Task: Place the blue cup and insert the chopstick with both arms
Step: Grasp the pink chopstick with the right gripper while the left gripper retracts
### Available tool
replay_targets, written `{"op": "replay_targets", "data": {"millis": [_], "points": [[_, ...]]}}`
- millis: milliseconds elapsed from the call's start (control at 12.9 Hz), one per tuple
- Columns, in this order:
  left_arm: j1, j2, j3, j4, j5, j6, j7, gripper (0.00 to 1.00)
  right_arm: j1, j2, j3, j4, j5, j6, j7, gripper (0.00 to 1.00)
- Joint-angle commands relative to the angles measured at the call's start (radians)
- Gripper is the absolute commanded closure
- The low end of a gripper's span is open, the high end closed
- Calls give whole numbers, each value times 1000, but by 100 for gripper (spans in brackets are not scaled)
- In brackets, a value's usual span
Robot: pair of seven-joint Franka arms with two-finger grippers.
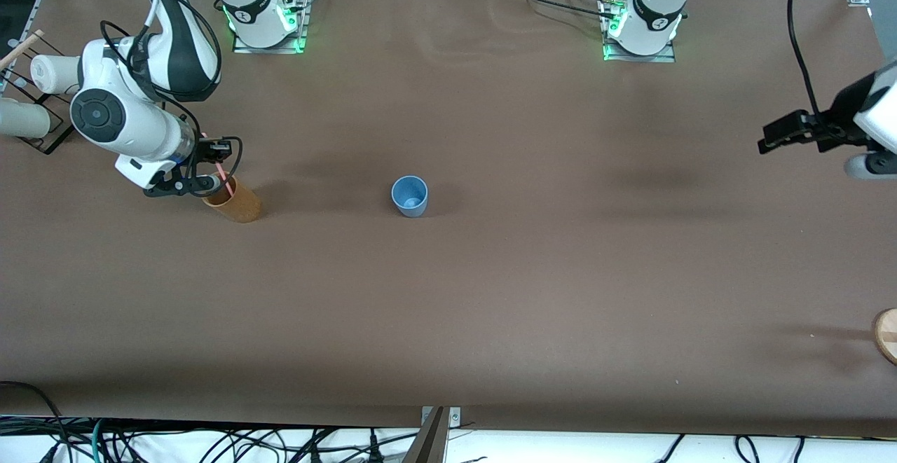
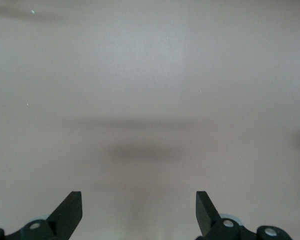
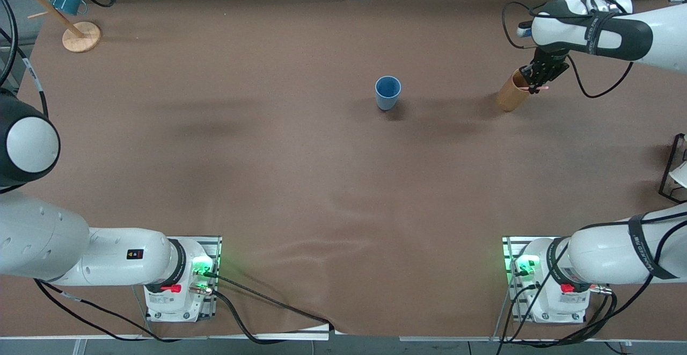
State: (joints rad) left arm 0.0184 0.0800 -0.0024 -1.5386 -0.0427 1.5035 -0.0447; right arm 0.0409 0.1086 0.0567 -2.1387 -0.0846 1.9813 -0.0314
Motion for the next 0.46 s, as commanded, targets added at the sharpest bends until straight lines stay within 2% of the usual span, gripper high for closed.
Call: {"op": "replay_targets", "data": {"millis": [0,232,386], "points": [[8,-16,1,-49,17,34,40,0,39,-9,5,121,-3,-149,-4,100],[9,6,1,-29,18,30,42,0,92,-6,5,306,81,-371,4,100],[5,7,1,-28,18,30,40,0,148,-6,5,403,85,-482,114,100]]}}
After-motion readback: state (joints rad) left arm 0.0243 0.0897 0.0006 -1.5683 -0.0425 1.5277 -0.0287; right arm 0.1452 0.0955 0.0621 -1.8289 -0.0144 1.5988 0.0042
